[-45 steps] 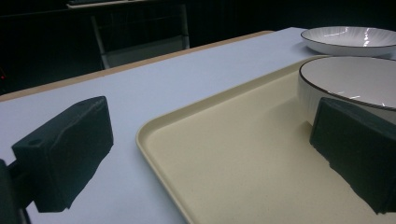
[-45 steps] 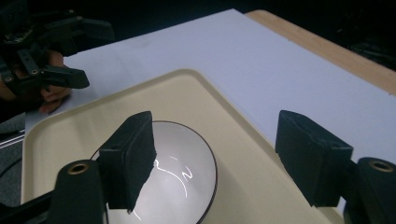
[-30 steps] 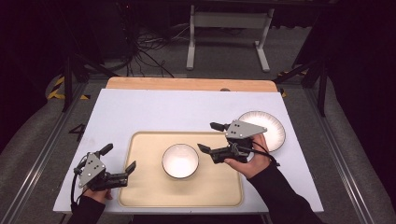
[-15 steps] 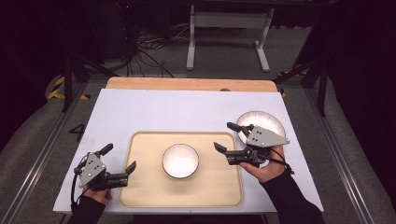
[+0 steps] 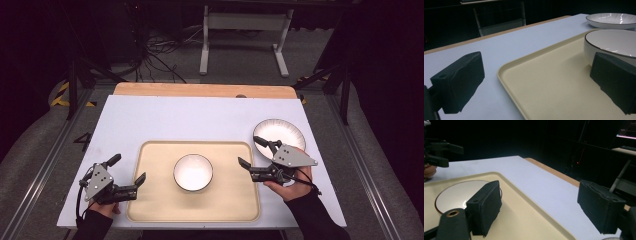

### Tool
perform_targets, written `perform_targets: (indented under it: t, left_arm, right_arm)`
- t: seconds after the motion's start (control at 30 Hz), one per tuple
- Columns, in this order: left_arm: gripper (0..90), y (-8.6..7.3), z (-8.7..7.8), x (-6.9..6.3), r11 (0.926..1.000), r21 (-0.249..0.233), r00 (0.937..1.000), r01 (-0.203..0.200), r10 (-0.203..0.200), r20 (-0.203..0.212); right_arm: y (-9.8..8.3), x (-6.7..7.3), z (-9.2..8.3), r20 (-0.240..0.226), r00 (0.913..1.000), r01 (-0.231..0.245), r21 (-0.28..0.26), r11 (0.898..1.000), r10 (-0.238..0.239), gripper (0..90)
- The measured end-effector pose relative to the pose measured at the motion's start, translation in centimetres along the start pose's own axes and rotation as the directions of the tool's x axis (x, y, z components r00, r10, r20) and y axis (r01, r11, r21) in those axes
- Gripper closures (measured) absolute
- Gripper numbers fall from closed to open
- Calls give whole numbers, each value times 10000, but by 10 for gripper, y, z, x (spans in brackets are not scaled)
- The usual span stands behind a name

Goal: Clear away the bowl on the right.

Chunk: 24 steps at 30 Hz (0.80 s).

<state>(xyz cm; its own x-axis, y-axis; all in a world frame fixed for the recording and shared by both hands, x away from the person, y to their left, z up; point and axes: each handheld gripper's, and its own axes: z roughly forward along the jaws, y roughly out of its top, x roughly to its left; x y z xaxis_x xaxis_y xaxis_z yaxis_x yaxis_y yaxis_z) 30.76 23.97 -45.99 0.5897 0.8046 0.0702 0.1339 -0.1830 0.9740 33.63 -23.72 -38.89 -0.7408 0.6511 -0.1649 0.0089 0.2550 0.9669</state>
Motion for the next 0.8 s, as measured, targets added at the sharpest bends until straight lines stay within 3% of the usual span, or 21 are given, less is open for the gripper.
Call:
perform_targets:
  t: [0.4,0.57,0.8]
  left_arm:
    - [2,0,0,0,10000,-33,10000,0,0,38]
    - [1,0,0,-1,10000,-90,9999,-38,40,146]
    - [1,0,0,0,10000,-55,9998,-5,6,178]
  right_arm:
    - [-25,1,-5,417,9991,-77,59,10000,74,190]
    - [-37,1,-5,418,9988,-275,441,9987,256,176]
    - [-46,1,-8,508,9977,-470,551,9974,442,175]
